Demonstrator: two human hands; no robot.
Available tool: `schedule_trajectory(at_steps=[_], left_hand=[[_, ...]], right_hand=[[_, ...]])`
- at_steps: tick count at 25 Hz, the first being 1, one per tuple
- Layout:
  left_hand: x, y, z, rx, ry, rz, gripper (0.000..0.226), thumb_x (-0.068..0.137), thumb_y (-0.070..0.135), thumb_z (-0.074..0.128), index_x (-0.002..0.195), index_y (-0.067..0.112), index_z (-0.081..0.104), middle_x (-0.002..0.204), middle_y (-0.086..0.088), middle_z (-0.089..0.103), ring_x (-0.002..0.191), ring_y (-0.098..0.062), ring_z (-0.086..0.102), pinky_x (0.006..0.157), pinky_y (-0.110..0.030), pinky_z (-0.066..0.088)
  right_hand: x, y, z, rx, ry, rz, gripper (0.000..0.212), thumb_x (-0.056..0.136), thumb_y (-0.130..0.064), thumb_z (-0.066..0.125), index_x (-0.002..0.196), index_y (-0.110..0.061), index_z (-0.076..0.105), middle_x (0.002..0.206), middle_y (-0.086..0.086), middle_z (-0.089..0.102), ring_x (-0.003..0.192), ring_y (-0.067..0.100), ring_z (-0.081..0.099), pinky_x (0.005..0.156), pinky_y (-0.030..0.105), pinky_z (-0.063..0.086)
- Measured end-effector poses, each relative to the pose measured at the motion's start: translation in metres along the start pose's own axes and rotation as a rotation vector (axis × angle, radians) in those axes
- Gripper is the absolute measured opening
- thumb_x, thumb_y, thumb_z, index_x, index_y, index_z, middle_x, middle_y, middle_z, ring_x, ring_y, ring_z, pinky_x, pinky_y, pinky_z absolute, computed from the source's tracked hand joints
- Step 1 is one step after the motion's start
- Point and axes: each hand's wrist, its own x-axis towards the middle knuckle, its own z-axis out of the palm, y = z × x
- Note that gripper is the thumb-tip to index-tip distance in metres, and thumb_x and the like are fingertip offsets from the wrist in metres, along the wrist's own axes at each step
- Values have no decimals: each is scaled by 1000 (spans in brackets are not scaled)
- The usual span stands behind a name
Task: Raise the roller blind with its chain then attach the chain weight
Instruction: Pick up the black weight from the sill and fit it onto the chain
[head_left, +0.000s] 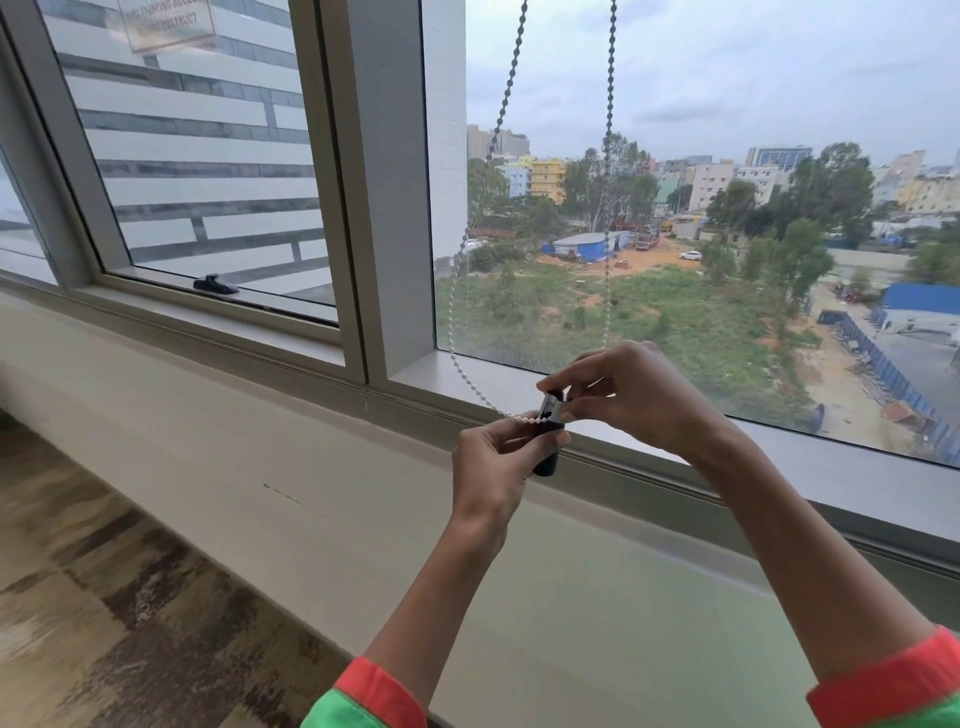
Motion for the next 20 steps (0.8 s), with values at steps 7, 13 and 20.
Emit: schedule_trajectory(at_steps=[7, 13, 20], left_hand=[[-1, 2, 1, -19, -4, 1, 17, 71, 5, 77, 87, 7, 76, 68, 5, 72, 63, -13, 59, 61, -18, 50], [-3, 4, 3, -41, -6, -26, 16, 70, 3, 76, 86, 8, 76, 64, 4, 70, 68, -16, 58, 65, -29, 50], [-7, 12, 5, -74, -34, -39, 13, 72, 3, 75, 85, 5, 74, 63, 7, 71, 67, -13, 62, 64, -30, 54]], right_hand=[[-3, -4, -5, 2, 17, 20, 31, 71, -8, 77, 96, -27, 75, 74, -3, 71, 65, -11, 60, 60, -1, 39], [-6, -3, -3, -77, 28, -19, 30, 77, -5, 71, 99, -26, 74, 88, 4, 77, 80, 7, 69, 62, 0, 39], [-12, -2, -6, -35, 26, -85, 31, 81, -5, 68, 104, -26, 72, 100, 2, 75, 71, -26, 54, 67, -4, 37]])
